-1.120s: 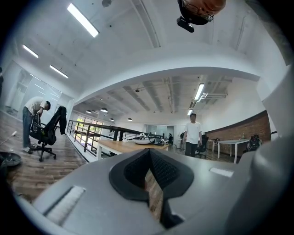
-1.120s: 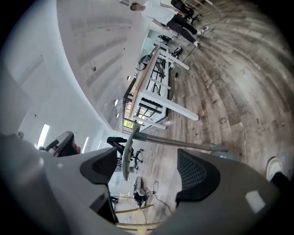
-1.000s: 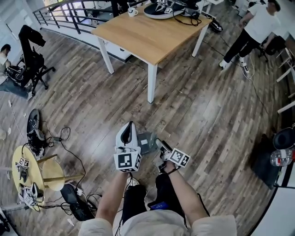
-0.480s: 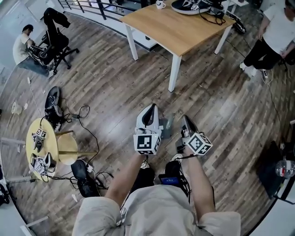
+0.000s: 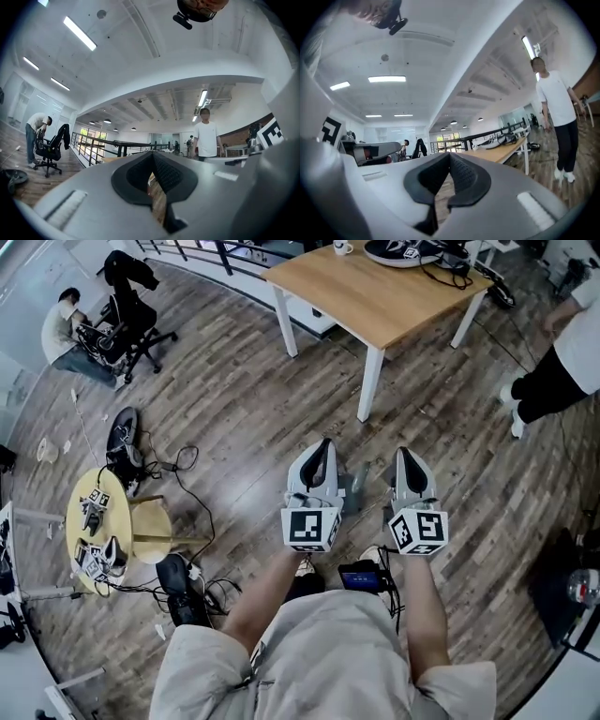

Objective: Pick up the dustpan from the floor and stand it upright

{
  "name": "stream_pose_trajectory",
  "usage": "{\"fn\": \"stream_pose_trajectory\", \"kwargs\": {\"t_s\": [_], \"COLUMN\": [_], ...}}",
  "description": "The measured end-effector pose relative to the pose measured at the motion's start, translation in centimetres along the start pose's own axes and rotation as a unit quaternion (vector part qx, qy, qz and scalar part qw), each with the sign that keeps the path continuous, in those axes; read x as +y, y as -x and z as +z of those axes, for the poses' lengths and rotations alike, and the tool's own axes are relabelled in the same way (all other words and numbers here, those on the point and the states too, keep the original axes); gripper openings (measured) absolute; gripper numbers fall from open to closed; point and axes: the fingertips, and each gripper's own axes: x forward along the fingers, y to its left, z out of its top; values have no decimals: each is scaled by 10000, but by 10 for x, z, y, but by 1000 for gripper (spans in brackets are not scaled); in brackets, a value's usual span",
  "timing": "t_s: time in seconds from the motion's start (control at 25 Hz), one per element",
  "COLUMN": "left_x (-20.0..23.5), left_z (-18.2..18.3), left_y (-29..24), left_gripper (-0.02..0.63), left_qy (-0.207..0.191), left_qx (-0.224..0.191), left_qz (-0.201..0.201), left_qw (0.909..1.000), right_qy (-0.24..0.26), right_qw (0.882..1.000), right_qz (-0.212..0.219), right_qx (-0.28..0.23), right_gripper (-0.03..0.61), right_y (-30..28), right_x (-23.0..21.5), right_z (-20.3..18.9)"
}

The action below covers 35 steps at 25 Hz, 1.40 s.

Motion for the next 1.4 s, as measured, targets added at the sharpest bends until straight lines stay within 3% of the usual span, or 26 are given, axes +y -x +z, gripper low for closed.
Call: {"fn": "stream_pose_trajectory", "kwargs": {"t_s": [0.24, 0.68, 0.88, 1.4], "left_x": [5, 22, 41, 40], "left_z": [6, 21, 17, 9], "left_y": [20, 15, 25, 43], "left_gripper": [20, 20, 20, 20], "left_qy": [24, -6, -12, 26], "left_qx": [-22, -83, -85, -70], "left_qz": [-10, -6, -18, 40], "left_qw": [10000, 10000, 10000, 10000], "right_qy": [682, 867, 934, 984], "right_qw": [9974, 9960, 9954, 9948], "right_qz": [-73, -205, -198, -259], "right_qx": [-200, -106, -66, -6], "right_gripper": [6, 5, 5, 5], "right_y": [10, 0, -5, 10], "right_x": [23, 27, 49, 53], "right_z": [25, 34, 22, 15]}}
